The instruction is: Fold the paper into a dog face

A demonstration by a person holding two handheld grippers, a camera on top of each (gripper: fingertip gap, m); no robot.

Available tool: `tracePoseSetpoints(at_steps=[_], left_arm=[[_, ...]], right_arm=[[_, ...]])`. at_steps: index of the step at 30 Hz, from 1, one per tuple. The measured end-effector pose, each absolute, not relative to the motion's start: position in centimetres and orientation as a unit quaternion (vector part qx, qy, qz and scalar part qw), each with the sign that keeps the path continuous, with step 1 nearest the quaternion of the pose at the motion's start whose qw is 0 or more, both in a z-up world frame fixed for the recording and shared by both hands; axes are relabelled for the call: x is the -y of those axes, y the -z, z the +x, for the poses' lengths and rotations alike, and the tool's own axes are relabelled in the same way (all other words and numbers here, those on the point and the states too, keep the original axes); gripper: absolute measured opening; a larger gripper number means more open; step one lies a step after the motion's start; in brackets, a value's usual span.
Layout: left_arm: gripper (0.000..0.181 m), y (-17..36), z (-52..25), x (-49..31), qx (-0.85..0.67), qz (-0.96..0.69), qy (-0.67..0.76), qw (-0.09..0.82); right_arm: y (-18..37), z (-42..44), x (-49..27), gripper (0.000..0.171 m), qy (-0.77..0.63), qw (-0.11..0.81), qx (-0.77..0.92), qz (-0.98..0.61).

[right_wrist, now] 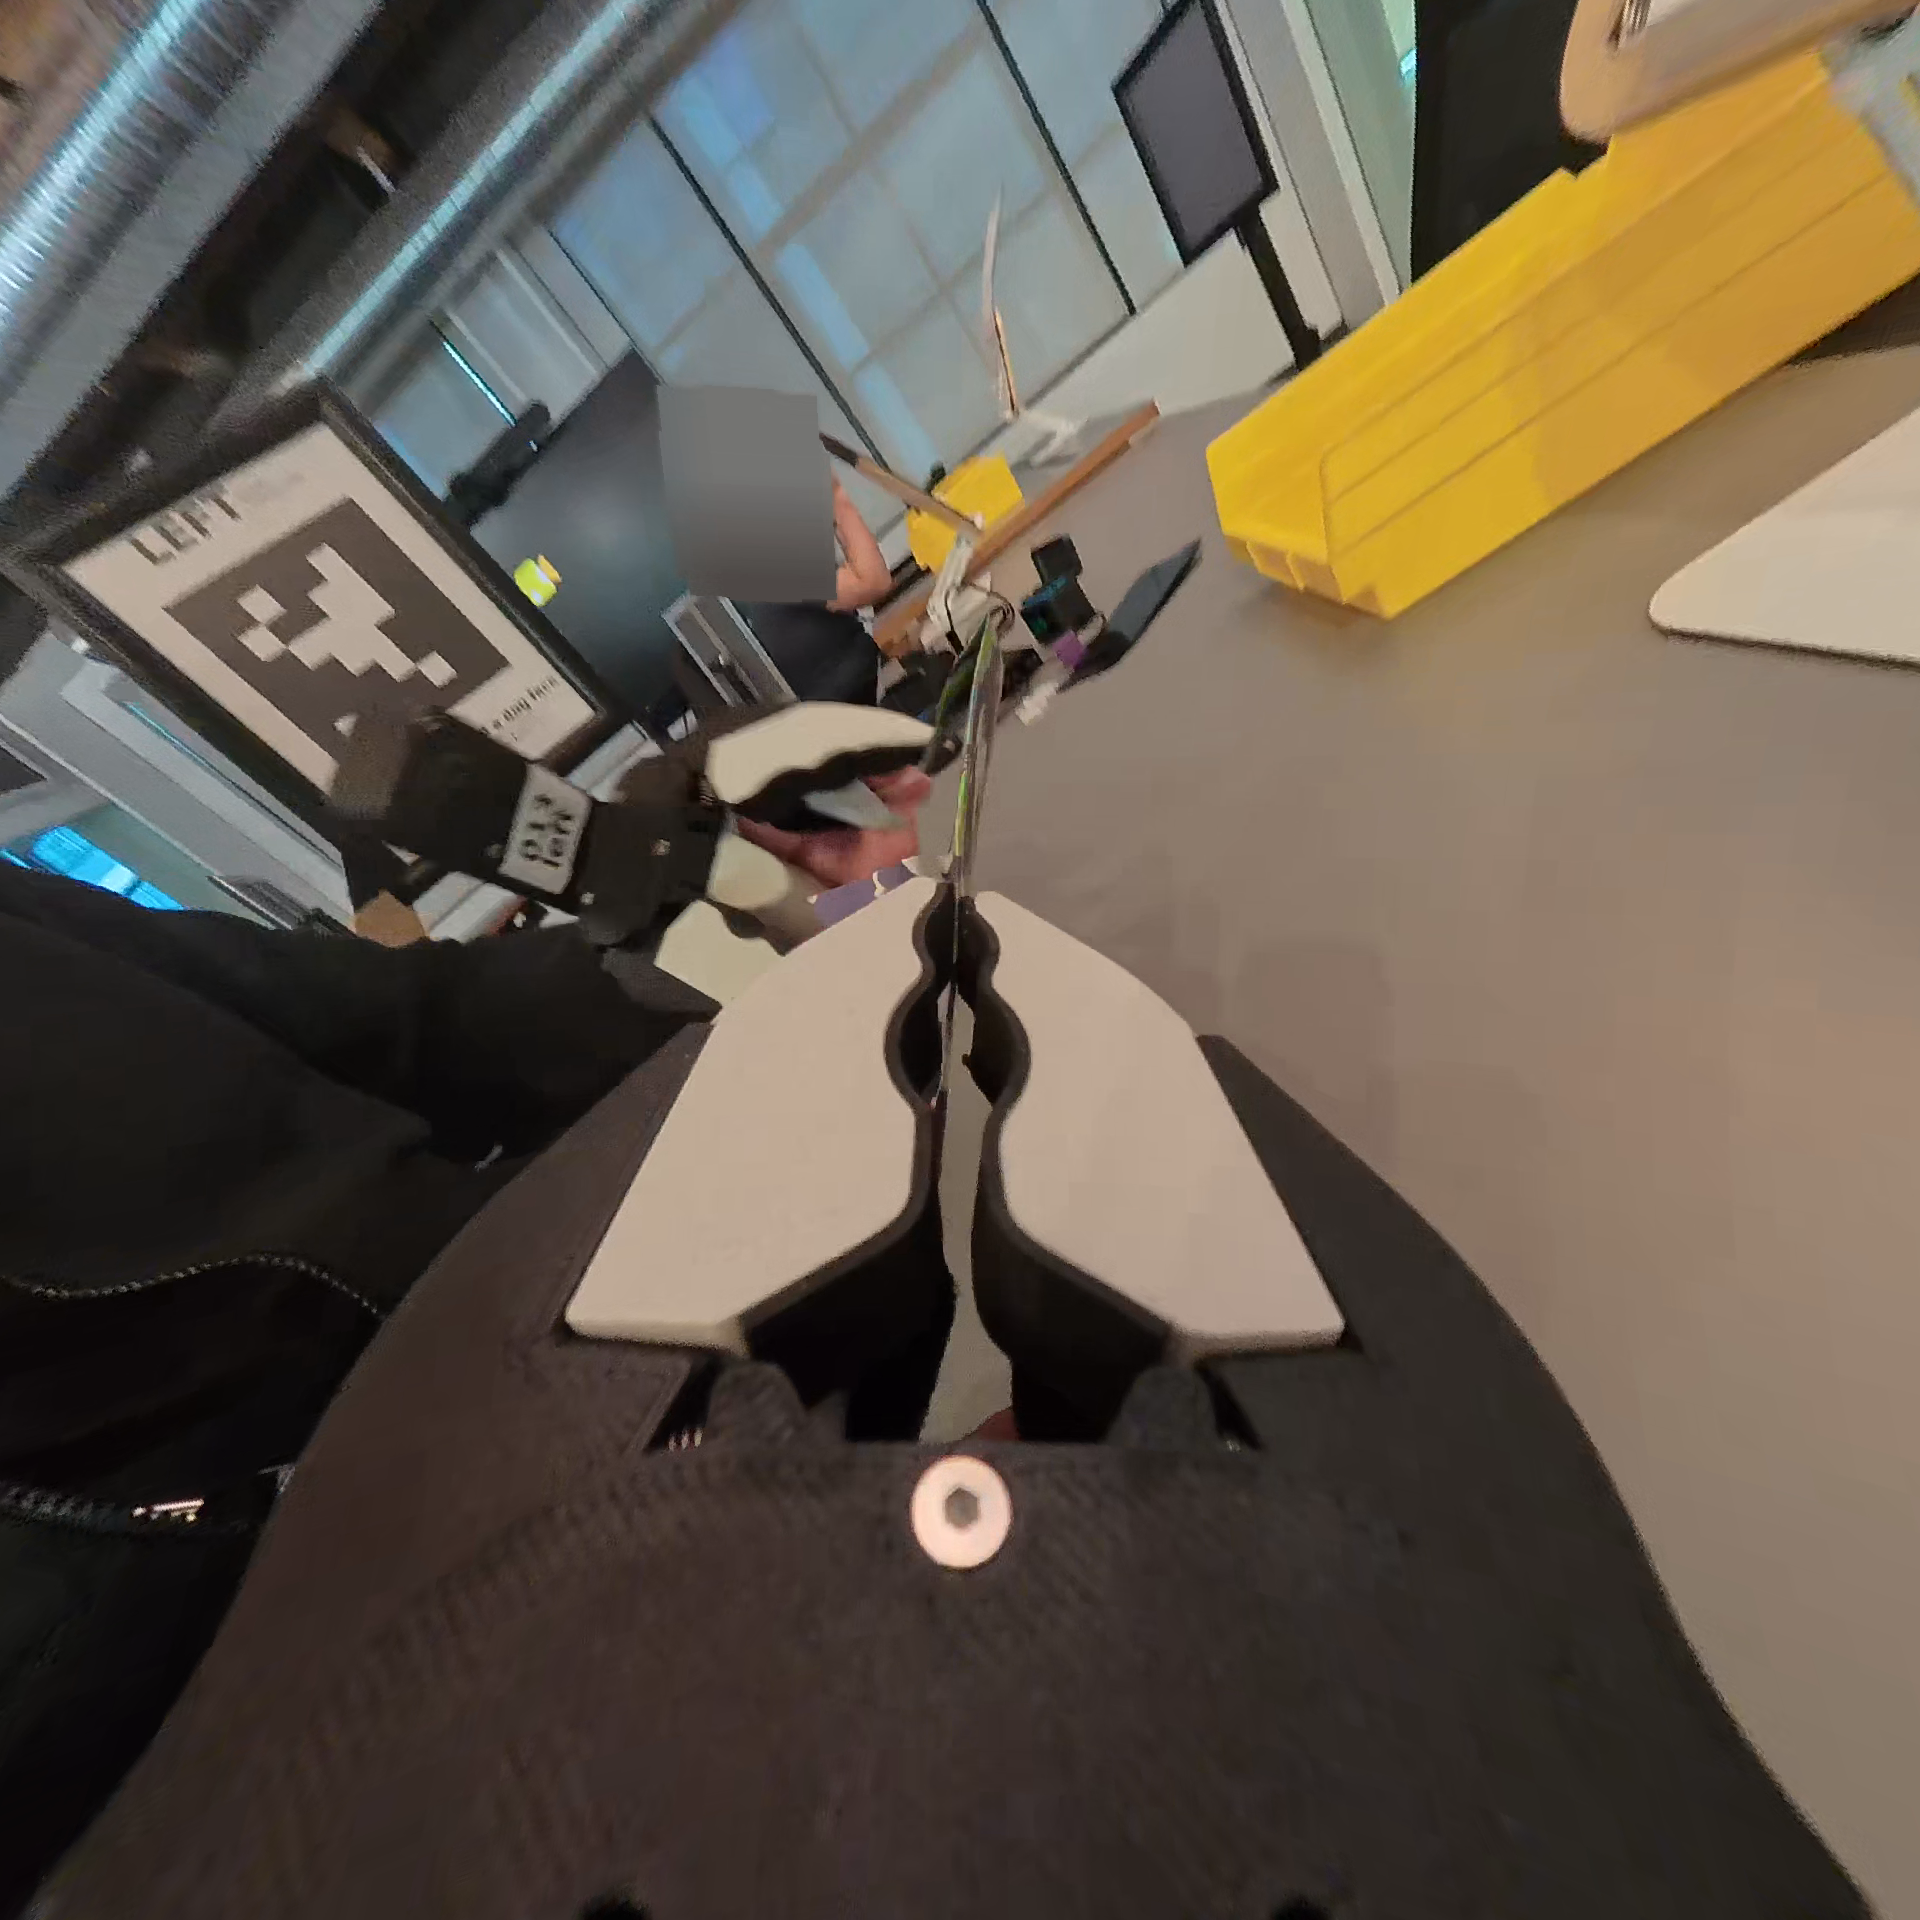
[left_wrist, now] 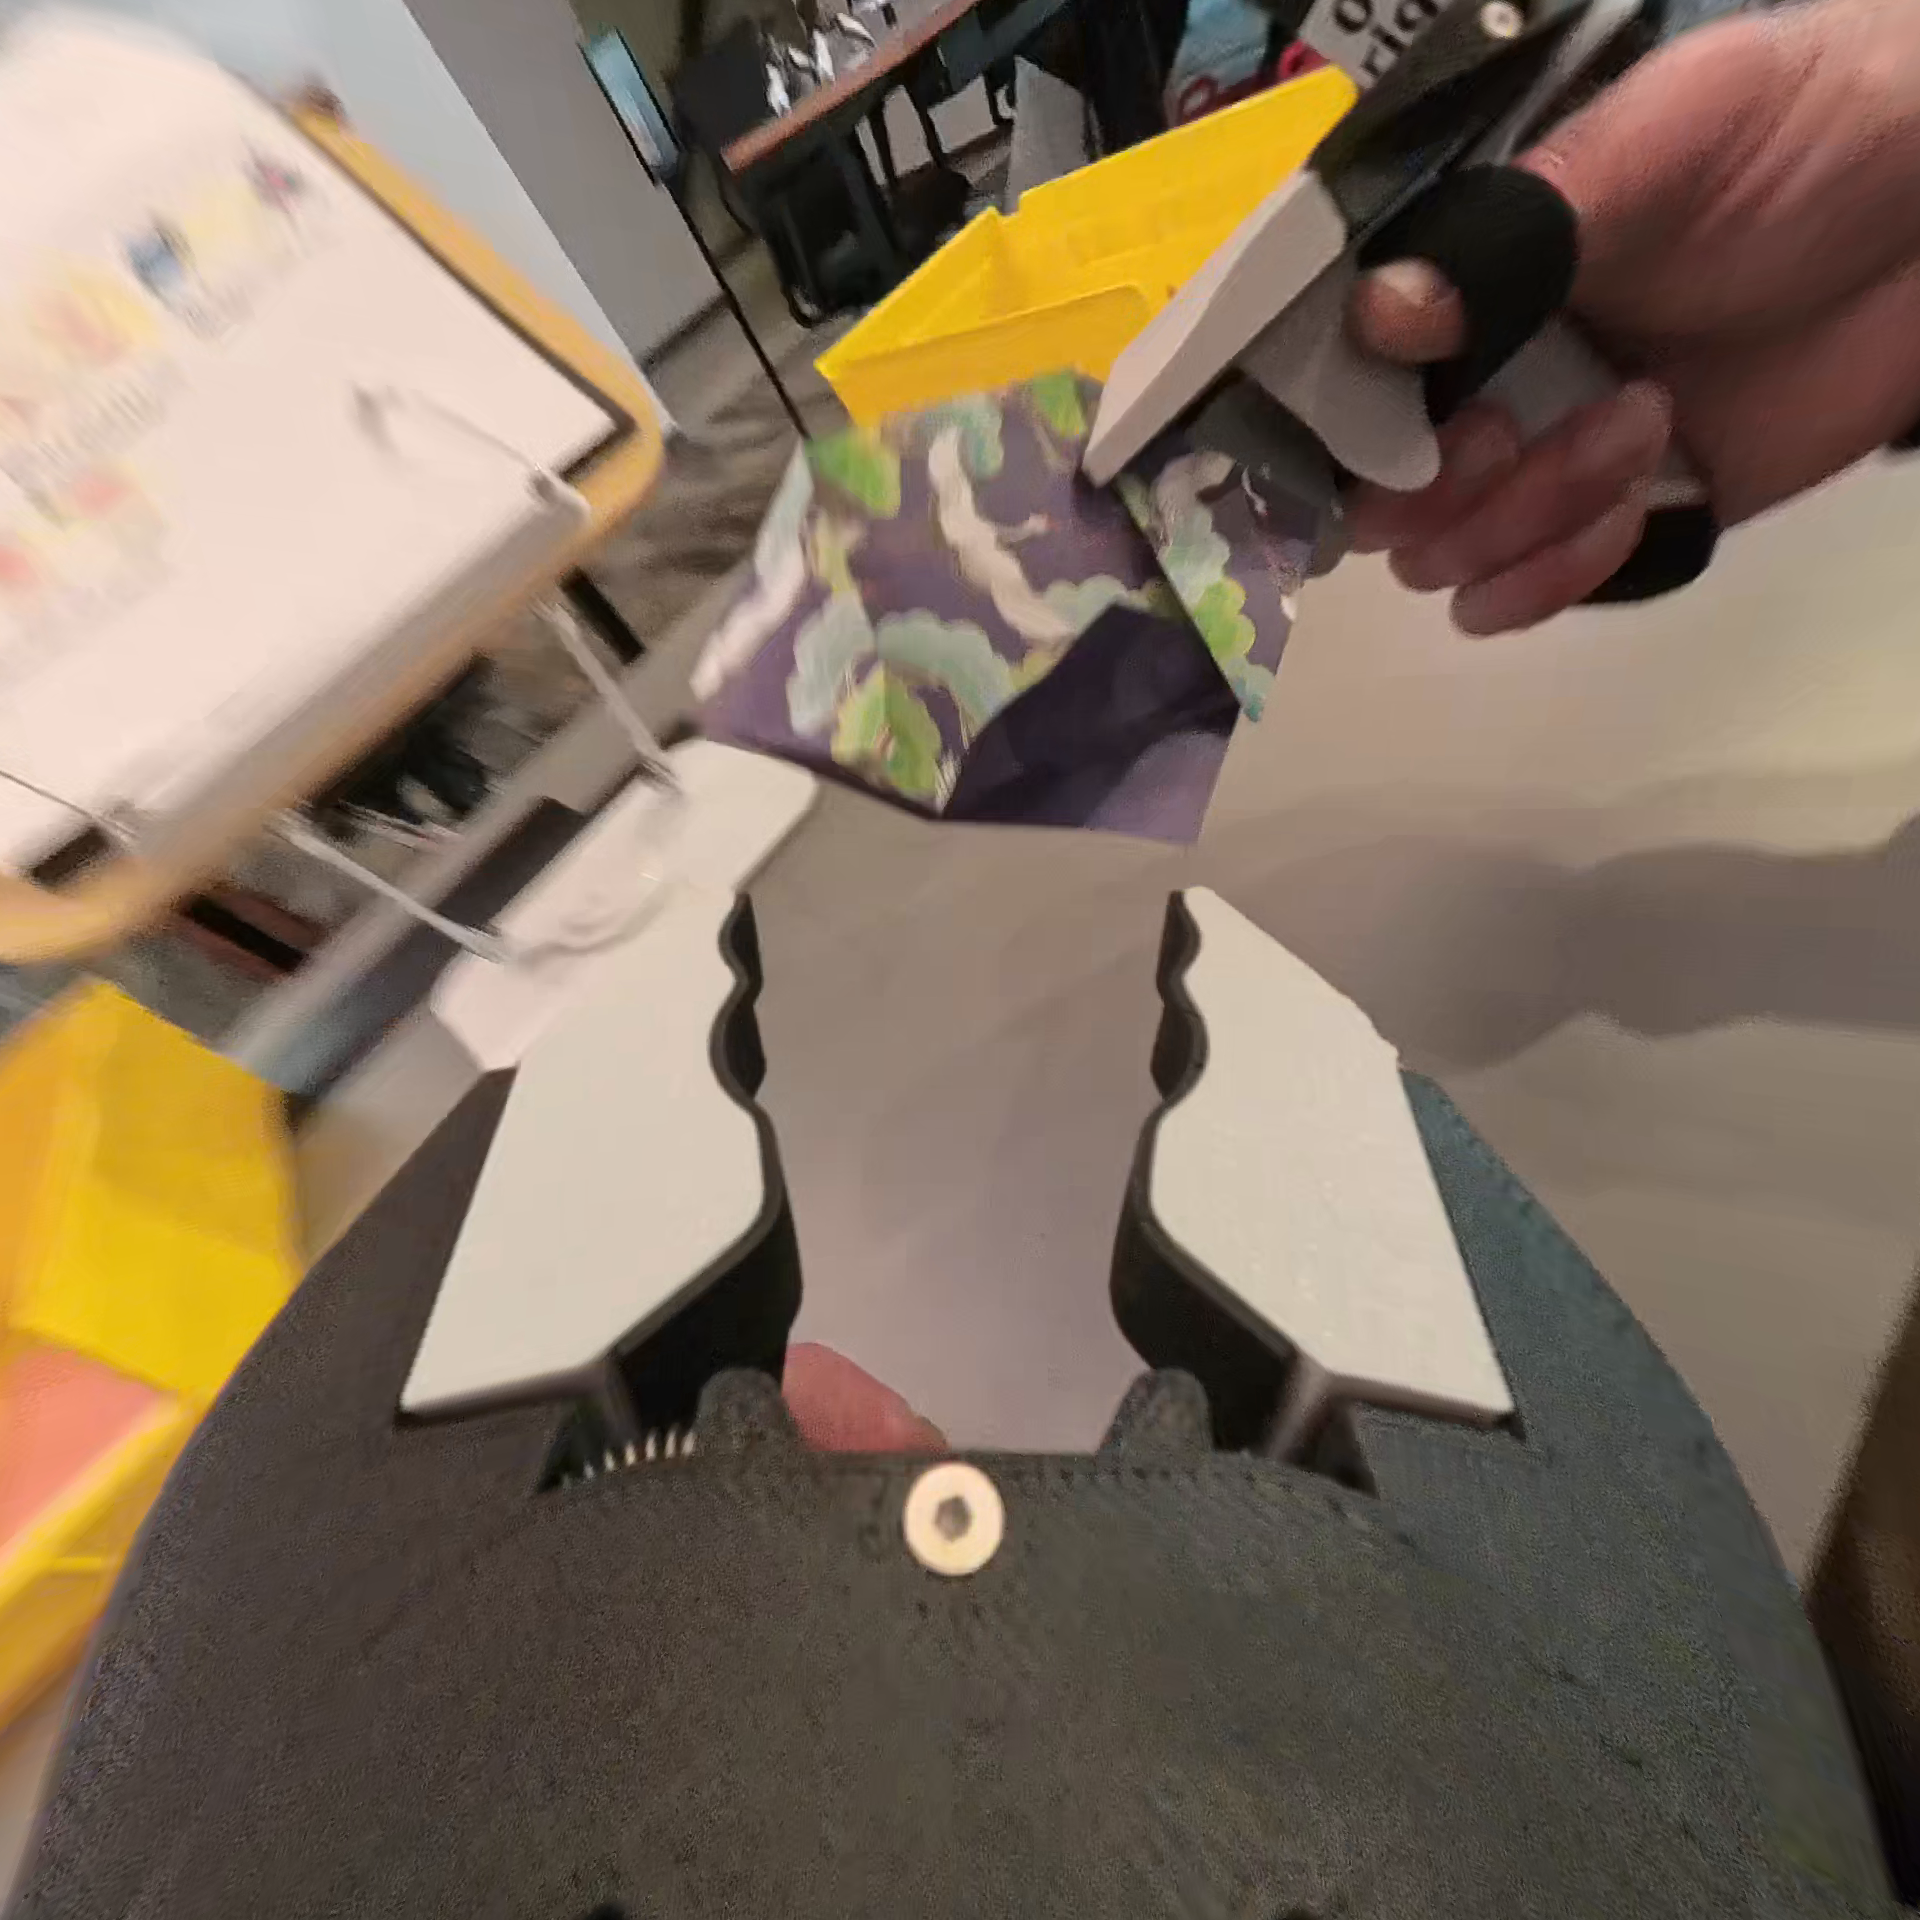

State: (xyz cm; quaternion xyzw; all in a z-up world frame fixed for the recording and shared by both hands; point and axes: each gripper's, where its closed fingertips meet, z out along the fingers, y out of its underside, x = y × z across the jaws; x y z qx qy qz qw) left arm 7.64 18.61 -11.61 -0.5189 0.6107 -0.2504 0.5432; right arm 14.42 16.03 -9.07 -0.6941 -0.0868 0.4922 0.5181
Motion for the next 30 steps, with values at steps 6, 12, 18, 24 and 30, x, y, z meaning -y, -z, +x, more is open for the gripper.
tracePoseSetpoints(at_steps=[6, 12, 18, 24, 30], left_arm=[[0.066, 12.3, 9.6, -16.4, -0.563, -0.541, 0.442, 0.441], [0.038, 9.4, 9.6, -15.3, -0.509, -0.512, 0.556, 0.412], [0.019, 8.6, 9.3, -15.7, -0.470, -0.518, 0.596, 0.394], [0.027, 7.9, 9.3, -16.1, -0.441, -0.521, 0.632, 0.367], [0.000, 7.7, 9.2, -15.6, -0.438, -0.510, 0.659, 0.338]], right_arm=[[7.6, 13.6, -15.4, 0.000, -0.525, 0.522, 0.095, -0.666], [8.2, 12.3, -15.2, 0.001, -0.548, 0.493, 0.100, -0.668], [8.7, 11.8, -15.2, 0.001, -0.538, 0.487, 0.109, -0.679], [8.7, 10.7, -14.8, 0.000, -0.542, 0.474, 0.128, -0.682], [9.4, 9.9, -14.7, 0.000, -0.542, 0.454, 0.132, -0.694]])
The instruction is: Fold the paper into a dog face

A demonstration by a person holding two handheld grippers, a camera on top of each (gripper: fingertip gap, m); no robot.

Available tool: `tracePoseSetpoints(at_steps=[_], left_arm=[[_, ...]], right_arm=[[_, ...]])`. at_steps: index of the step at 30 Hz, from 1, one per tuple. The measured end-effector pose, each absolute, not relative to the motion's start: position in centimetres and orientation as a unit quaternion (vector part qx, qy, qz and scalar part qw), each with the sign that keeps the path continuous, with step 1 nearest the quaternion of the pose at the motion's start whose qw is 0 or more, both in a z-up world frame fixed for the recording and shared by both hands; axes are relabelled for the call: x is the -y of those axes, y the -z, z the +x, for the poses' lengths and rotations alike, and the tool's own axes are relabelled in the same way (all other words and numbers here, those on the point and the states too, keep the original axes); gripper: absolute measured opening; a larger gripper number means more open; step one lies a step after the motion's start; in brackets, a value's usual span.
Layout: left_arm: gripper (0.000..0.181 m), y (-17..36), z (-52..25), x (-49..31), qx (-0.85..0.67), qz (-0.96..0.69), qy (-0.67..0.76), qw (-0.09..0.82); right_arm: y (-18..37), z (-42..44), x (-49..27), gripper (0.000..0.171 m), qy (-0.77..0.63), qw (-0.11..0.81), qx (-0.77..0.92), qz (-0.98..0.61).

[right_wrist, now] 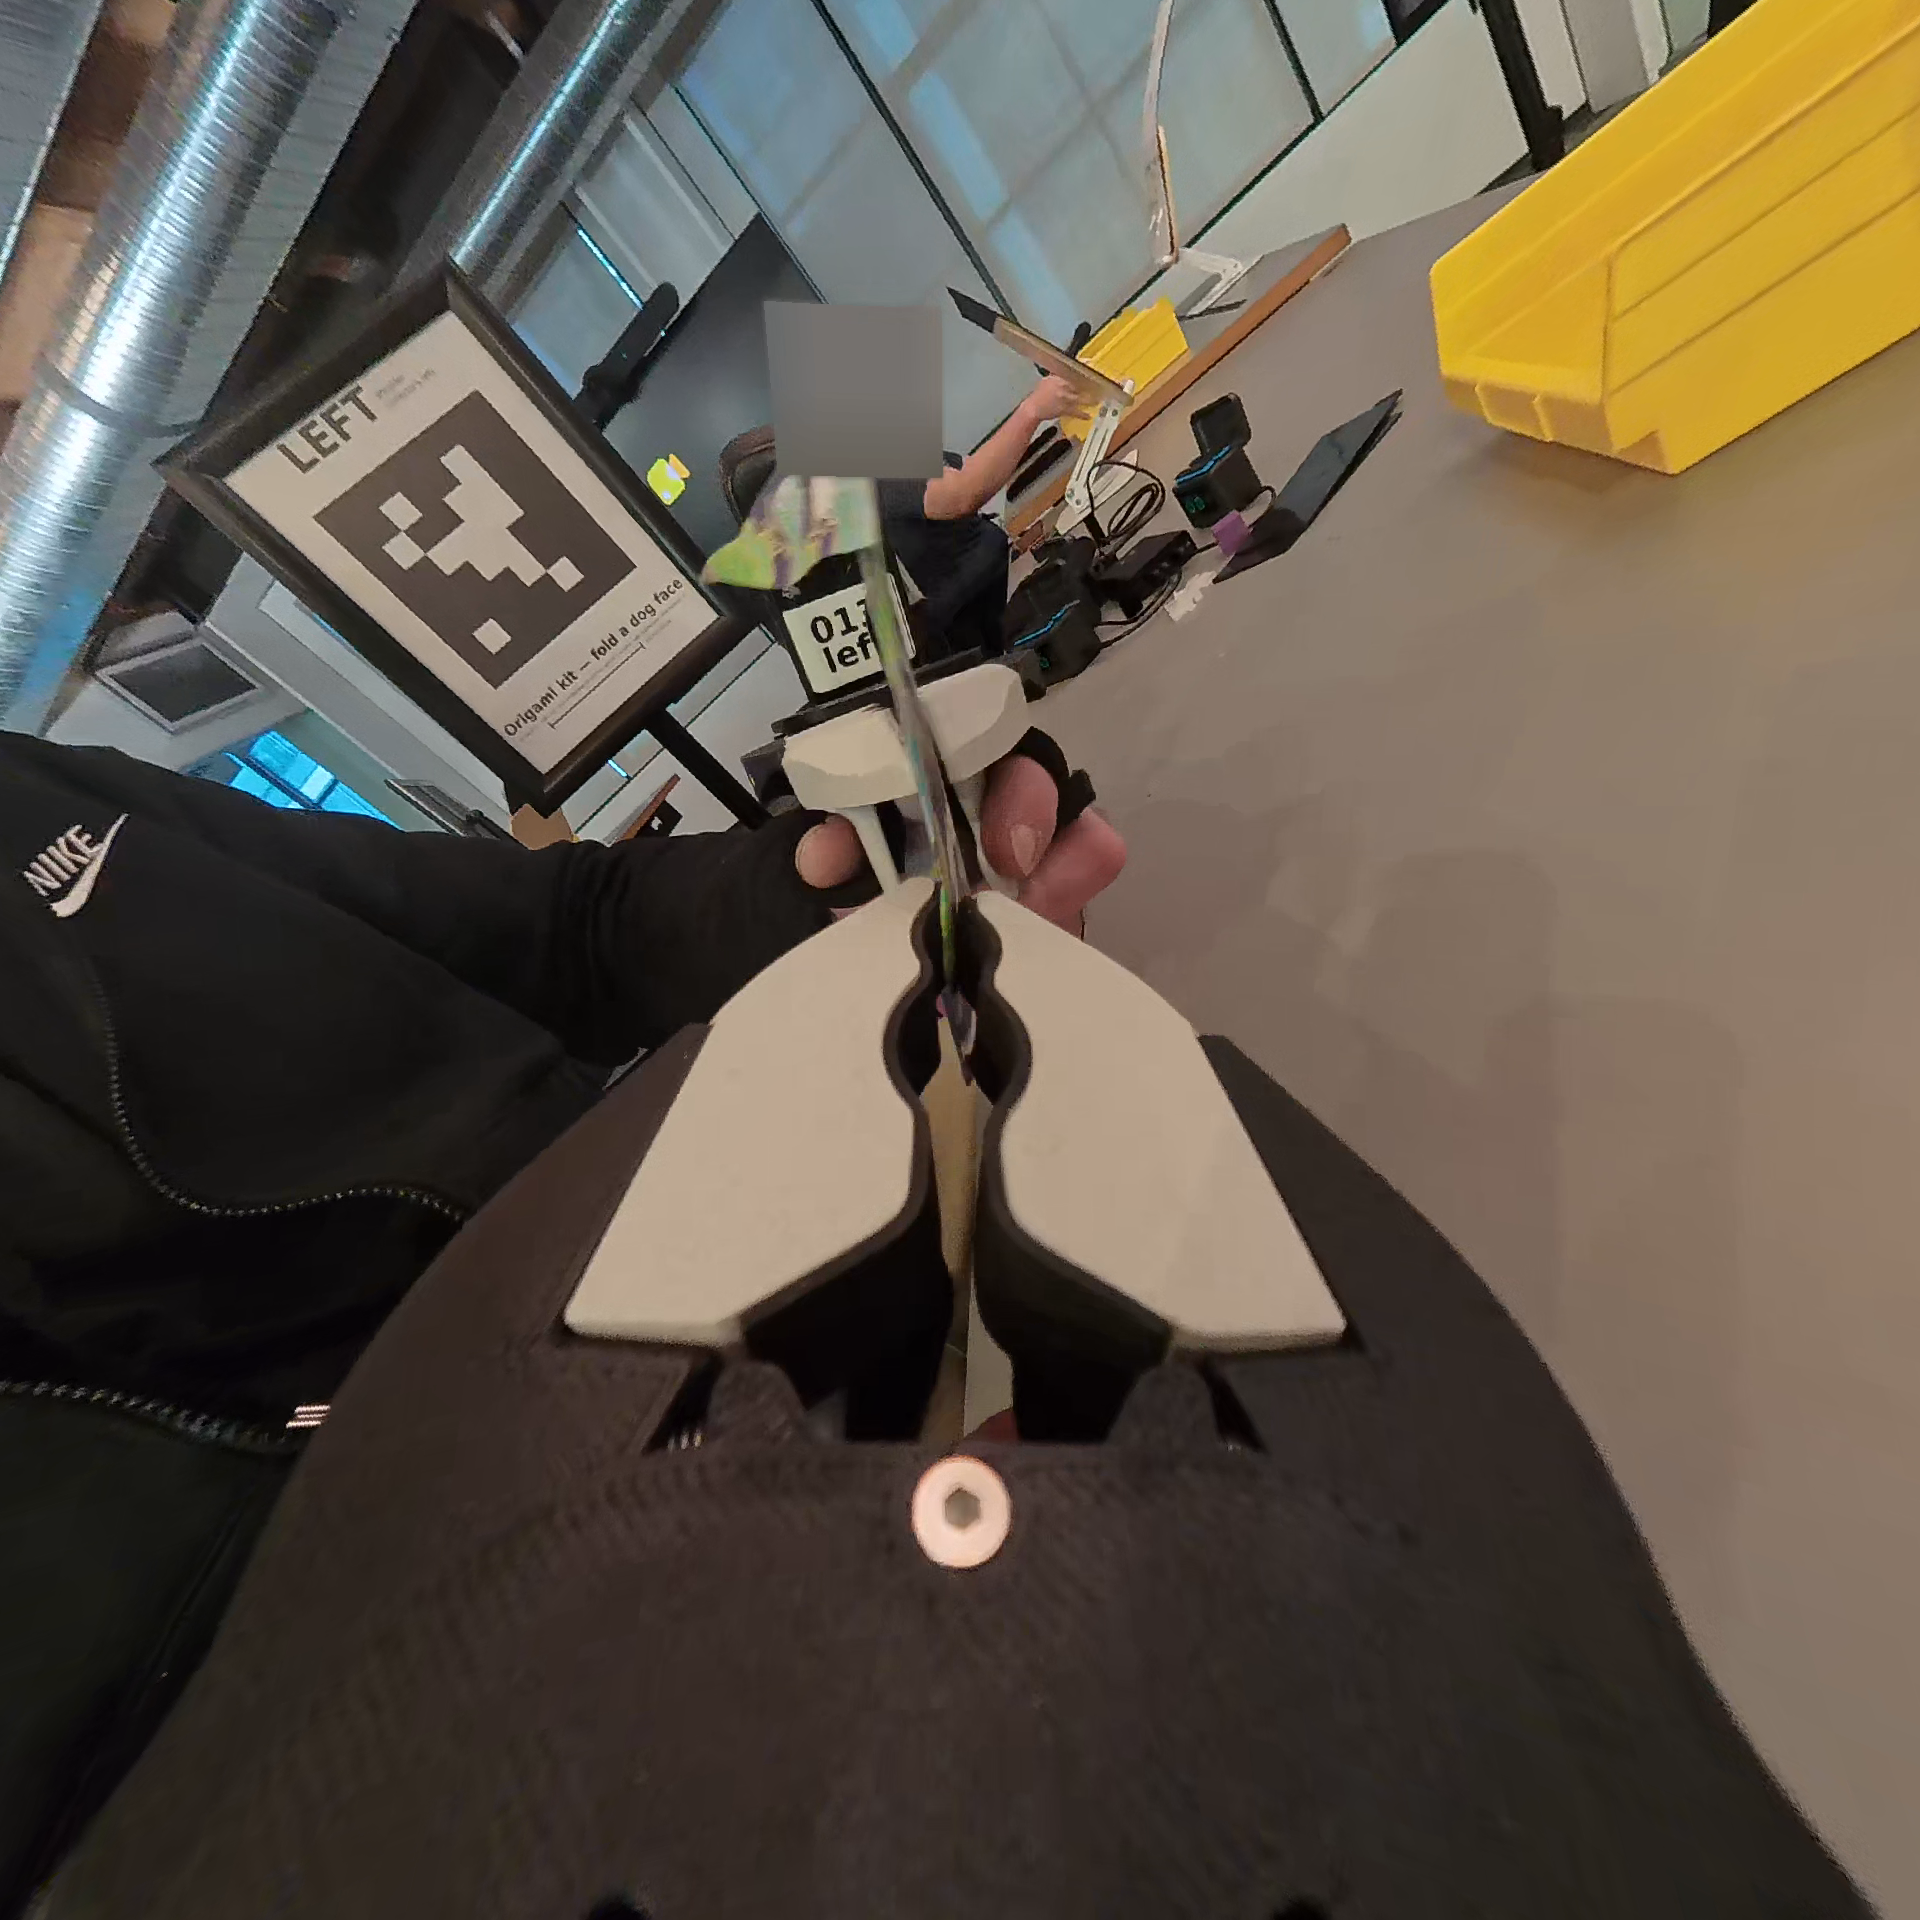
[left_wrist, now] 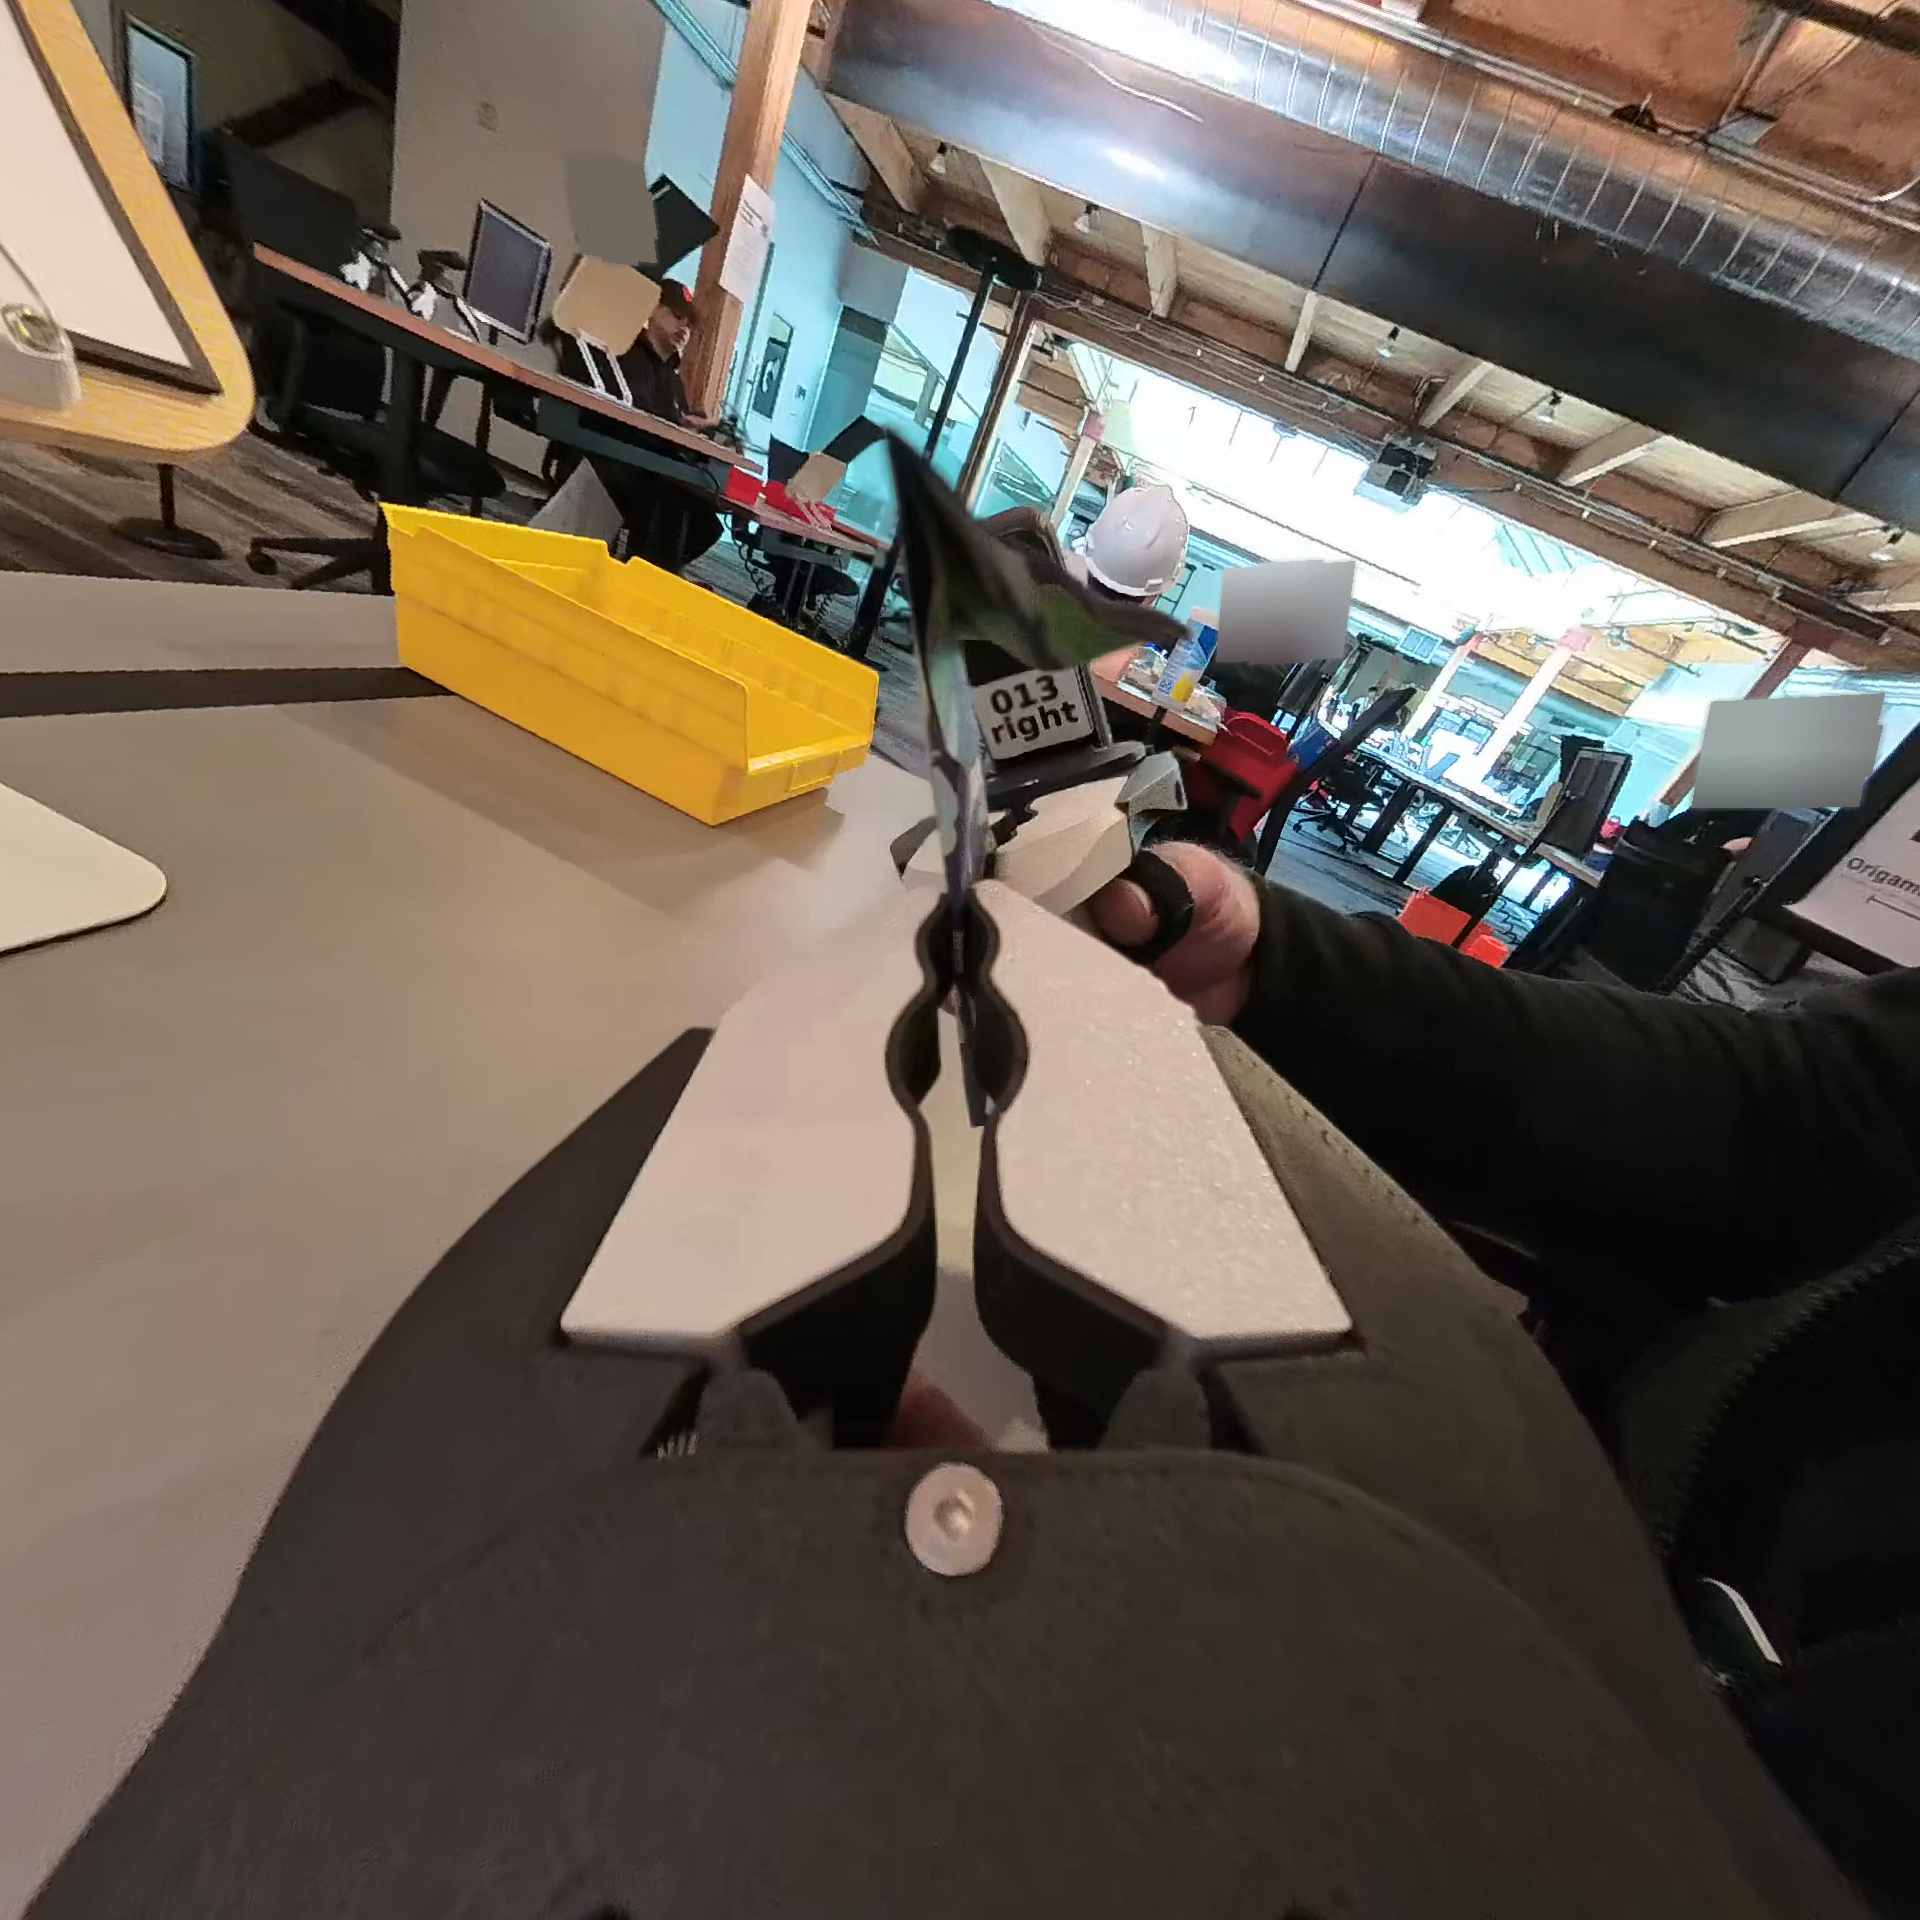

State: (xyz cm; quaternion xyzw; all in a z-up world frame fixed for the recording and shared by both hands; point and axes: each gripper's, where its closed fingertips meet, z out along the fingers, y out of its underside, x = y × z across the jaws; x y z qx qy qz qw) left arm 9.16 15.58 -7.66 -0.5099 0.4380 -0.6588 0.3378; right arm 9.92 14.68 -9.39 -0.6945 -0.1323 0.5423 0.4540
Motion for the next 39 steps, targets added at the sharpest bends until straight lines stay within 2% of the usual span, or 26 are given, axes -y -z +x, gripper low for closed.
tracePoseSetpoints(at_steps=[7, 10, 14, 21, 22, 27, 32, 39], left_arm=[[0.000, 8.0, 9.1, -16.1, -0.402, -0.529, 0.691, 0.285], [0.015, 7.4, 8.9, -16.3, -0.391, -0.522, 0.703, 0.283], [0.000, 7.3, 8.6, -17.0, -0.375, -0.522, 0.712, 0.281], [0.004, 7.7, 8.8, -17.2, -0.361, -0.533, 0.715, 0.271], [0.000, 7.7, 8.7, -17.1, -0.359, -0.530, 0.721, 0.266], [0.000, 8.0, 8.7, -17.4, -0.337, -0.538, 0.734, 0.240], [0.000, 9.0, 9.0, -16.9, -0.334, -0.546, 0.739, 0.213], [0.000, 9.7, 9.2, -16.5, -0.329, -0.549, 0.744, 0.193]], right_arm=[[9.4, 10.0, -14.7, 0.001, -0.538, 0.448, 0.127, -0.702], [9.4, 9.7, -14.5, 0.000, -0.539, 0.444, 0.130, -0.704], [9.8, 9.6, -14.5, 0.000, -0.538, 0.433, 0.129, -0.711], [10.1, 9.7, -14.5, 0.000, -0.532, 0.426, 0.126, -0.720], [10.2, 9.6, -14.5, 0.000, -0.533, 0.426, 0.125, -0.720], [9.7, 10.5, -15.0, 0.010, -0.519, 0.443, 0.111, -0.722], [9.6, 10.3, -15.0, 0.002, -0.511, 0.448, 0.122, -0.723], [10.2, 10.8, -15.1, 0.000, -0.490, 0.442, 0.120, -0.742]])
